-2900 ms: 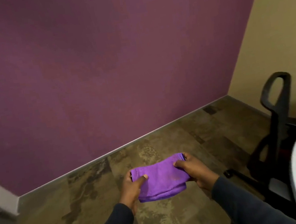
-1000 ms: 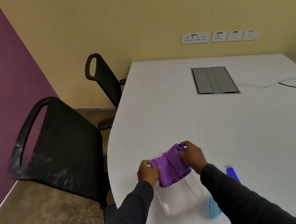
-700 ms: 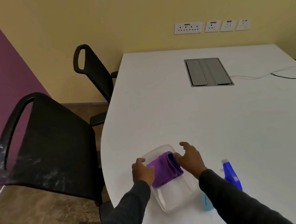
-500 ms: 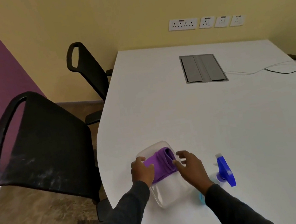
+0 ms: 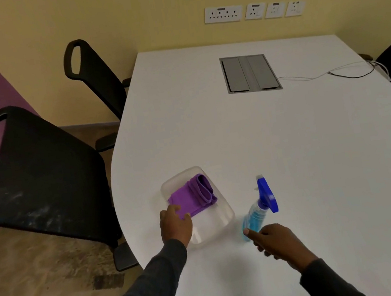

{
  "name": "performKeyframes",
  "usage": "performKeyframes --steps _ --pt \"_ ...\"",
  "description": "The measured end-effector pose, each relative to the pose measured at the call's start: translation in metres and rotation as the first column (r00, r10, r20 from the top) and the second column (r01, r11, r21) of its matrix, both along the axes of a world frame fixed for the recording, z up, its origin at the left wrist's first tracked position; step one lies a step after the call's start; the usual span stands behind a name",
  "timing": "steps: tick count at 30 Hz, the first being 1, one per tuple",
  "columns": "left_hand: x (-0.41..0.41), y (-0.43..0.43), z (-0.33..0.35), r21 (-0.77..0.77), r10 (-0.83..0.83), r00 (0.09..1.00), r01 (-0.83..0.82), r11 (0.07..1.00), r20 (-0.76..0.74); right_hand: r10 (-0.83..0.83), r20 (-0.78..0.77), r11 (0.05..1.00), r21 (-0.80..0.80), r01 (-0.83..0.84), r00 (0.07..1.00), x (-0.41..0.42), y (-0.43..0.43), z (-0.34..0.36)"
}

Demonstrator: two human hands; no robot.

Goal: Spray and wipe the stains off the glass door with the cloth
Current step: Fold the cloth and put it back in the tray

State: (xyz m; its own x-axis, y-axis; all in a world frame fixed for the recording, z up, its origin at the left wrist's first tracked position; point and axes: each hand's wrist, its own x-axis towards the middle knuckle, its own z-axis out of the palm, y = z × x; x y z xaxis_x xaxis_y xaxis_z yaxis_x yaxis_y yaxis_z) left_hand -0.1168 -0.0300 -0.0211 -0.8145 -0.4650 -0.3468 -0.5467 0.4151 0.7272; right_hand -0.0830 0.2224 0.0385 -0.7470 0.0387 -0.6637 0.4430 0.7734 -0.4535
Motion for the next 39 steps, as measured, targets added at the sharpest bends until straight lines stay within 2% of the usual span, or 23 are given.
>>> performKeyframes --steps 2,3,4,6,9,13,16,18,21,24,26,29,34,39 --pt "0.008 0.003 -0.003 -0.002 0.014 1.0 -0.014 1.0 0.011 0.072 -0.055 0.969 0.239 -0.056 0.996 -0.003 0.007 -0.001" --pt "0.012 0.005 -0.005 0.002 0.022 1.0 -0.022 1.0 0.017 0.067 -0.124 0.959 0.28 -0.03 0.99 -0.004 0.008 -0.002" --pt "0.015 0.006 -0.006 0.007 0.028 0.999 -0.029 1.0 0.022 0.037 -0.212 0.968 0.251 0.018 0.977 -0.006 0.008 -0.003" --pt "0.02 0.008 -0.008 0.018 0.033 0.999 -0.033 0.999 0.027 -0.056 -0.384 0.996 0.05 0.081 0.922 -0.011 0.007 -0.004" --pt "0.022 0.011 -0.008 0.02 0.035 0.999 -0.036 0.999 0.032 -0.153 -0.442 0.981 -0.172 0.084 0.884 -0.021 0.003 -0.001" --pt "0.023 0.011 -0.007 0.047 0.042 0.998 -0.044 0.998 0.041 -0.177 -0.39 0.968 -0.237 0.087 0.904 -0.028 0.004 0.003" --pt "0.023 0.009 -0.007 0.071 0.042 0.998 -0.045 0.997 0.035 -0.164 -0.456 0.98 -0.177 0.092 0.874 -0.031 0.002 0.018" --pt "0.023 0.007 -0.007 0.087 0.056 0.998 -0.058 0.995 0.019 -0.104 -0.552 0.994 -0.078 0.073 0.828 -0.034 0.0 0.038" --pt "0.023 0.006 -0.008 0.098 0.069 0.998 -0.068 0.993 -0.005 -0.019 -0.707 0.998 0.033 0.06 0.707 -0.036 -0.005 0.076" --pt "0.023 0.003 -0.008 0.099 0.075 0.997 -0.073 0.992 -0.019 0.006 -0.837 0.998 0.039 0.05 0.547 -0.035 -0.017 0.107" --pt "0.022 0.001 -0.009 0.098 0.074 0.997 -0.071 0.993 -0.024 0.0 -0.875 1.0 0.009 0.015 0.484 -0.036 -0.029 0.118" --pt "0.022 0.0 -0.011 0.103 0.073 0.997 -0.069 0.992 -0.027 -0.023 -0.855 0.999 -0.032 -0.009 0.518 -0.045 -0.048 0.113" --pt "0.023 -0.003 -0.017 0.119 0.061 0.998 -0.058 0.991 -0.021 -0.116 -0.693 0.988 -0.153 0.012 0.712 -0.053 -0.077 0.065" --pt "0.025 -0.007 -0.019 0.111 0.037 0.999 -0.034 0.993 -0.024 -0.059 -0.625 0.994 -0.111 -0.014 0.778 -0.05 -0.1 0.025"
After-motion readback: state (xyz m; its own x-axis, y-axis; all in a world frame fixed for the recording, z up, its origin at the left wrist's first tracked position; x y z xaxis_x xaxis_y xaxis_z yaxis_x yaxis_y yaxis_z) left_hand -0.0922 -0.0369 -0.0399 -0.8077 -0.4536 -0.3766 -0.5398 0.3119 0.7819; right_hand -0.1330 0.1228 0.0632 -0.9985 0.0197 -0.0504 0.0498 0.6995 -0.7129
